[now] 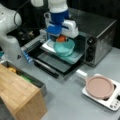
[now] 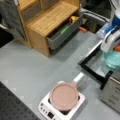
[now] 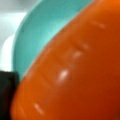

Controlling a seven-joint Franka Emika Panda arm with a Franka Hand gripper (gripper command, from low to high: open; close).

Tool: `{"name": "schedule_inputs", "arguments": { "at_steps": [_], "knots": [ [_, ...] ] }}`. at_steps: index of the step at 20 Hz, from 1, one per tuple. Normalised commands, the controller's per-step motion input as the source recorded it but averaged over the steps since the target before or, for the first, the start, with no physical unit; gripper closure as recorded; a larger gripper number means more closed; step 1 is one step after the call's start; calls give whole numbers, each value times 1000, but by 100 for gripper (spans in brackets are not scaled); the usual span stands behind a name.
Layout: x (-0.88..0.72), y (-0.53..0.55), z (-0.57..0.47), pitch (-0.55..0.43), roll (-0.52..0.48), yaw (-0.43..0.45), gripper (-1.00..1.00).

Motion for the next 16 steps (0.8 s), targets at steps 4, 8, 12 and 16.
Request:
{"name": "schedule_inputs", "arguments": {
  "at_steps": [4,8,12,16],
  "knots": [
    [-193,45,-112,-89,107,-108,-100],
    [-166,4,-162,-84,106,-104,-100],
    [-124,-65,-109,-81,121,-107,-100],
    [-73,-89,-79,-69,114,-100,-100]
  ]
}}
